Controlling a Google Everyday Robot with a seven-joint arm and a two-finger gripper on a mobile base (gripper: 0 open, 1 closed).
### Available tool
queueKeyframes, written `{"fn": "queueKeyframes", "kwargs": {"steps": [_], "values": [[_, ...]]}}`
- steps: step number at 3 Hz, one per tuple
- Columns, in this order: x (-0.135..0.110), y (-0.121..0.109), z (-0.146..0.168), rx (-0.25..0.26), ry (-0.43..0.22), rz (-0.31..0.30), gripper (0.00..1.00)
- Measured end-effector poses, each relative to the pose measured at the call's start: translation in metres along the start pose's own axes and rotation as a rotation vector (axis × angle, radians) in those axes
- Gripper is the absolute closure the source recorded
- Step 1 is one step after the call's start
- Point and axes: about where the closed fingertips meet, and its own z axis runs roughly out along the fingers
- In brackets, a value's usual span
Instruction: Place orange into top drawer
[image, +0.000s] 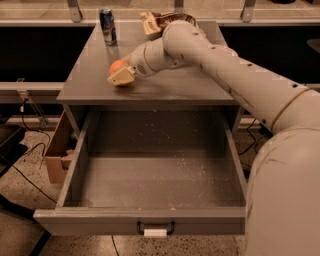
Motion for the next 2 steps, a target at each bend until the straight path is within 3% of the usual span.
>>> {"fn": "queueKeyframes", "kwargs": {"steps": [2], "values": [[0.0,0.0,0.0,0.0,0.0,0.0,0.96]]}}
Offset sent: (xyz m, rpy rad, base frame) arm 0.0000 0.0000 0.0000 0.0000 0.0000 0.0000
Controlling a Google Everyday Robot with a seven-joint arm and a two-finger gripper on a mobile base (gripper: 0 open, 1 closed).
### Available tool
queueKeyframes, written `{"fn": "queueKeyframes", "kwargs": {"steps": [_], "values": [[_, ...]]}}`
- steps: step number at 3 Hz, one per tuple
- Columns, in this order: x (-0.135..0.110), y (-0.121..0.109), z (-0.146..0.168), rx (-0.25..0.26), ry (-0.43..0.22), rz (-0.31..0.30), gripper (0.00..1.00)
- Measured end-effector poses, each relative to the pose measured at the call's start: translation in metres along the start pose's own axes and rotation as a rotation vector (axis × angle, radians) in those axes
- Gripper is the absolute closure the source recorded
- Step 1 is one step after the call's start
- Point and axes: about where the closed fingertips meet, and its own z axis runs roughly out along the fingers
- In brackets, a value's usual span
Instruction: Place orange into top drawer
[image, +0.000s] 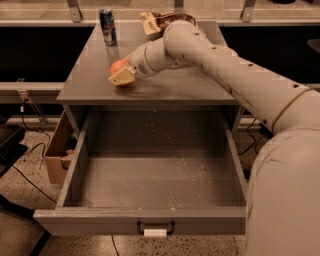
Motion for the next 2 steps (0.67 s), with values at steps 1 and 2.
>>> {"fn": "queueKeyframes", "kwargs": {"steps": [1,2], "values": [[-0.006,0.003,-0.01,0.012,0.013,-0.018,1.0],[-0.018,0.01,-0.05,0.072,0.016,-0.019,1.0]]}}
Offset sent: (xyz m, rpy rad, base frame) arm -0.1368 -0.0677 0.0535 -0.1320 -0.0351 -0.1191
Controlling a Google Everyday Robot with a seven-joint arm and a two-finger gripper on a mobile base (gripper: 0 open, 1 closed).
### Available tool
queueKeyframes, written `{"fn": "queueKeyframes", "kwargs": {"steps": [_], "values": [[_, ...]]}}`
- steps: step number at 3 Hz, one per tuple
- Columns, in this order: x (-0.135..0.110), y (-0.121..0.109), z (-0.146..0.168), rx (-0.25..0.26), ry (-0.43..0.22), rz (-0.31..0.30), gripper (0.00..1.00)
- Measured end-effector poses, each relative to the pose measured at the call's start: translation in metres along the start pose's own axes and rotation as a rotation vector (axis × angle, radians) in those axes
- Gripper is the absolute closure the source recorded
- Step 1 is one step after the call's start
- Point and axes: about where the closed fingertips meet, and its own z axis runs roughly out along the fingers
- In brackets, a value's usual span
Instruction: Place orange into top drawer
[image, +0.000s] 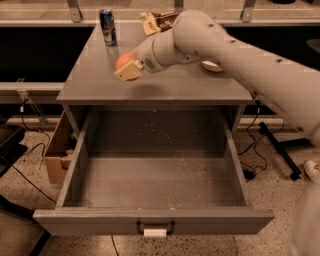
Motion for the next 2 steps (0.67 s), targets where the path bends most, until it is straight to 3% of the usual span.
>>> {"fn": "queueKeyframes", "kwargs": {"steps": [1,2], "values": [[-0.018,0.026,-0.075,0.1,-0.007,0.04,1.0],[-0.01,0.071,-0.126,0.152,-0.01,0.134,1.0]]}}
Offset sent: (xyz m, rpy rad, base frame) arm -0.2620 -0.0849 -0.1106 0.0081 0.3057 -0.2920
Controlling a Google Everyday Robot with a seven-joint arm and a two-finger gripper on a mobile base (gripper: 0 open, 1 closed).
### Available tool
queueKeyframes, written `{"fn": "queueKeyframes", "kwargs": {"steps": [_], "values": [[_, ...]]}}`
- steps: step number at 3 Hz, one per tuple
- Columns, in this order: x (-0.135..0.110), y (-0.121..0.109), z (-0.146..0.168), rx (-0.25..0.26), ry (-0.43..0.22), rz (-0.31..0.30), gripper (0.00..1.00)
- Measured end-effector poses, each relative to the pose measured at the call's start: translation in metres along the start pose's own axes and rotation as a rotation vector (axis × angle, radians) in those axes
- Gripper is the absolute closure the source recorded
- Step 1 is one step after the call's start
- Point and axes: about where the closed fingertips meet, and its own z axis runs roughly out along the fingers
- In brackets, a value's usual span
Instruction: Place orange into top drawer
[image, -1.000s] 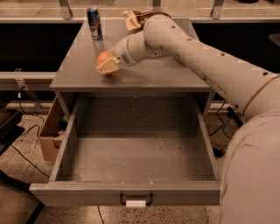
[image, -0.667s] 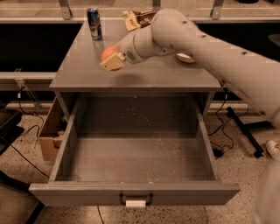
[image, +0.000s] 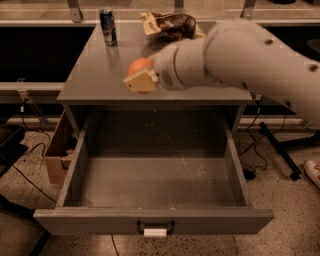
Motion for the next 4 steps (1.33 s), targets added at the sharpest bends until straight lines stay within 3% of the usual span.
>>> {"fn": "queueKeyframes", "kwargs": {"steps": [1,2,3,4], "values": [[0.076,0.052,-0.008,-0.053,0.105,0.11,1.0],[0.183,0.101,0.009,-0.135,0.261,0.212,1.0],[0.26,0.122,0.035,-0.183,0.343,0.26,1.0],[0.303,0.115,0.062,-0.179,0.359,0.275,1.0]]}}
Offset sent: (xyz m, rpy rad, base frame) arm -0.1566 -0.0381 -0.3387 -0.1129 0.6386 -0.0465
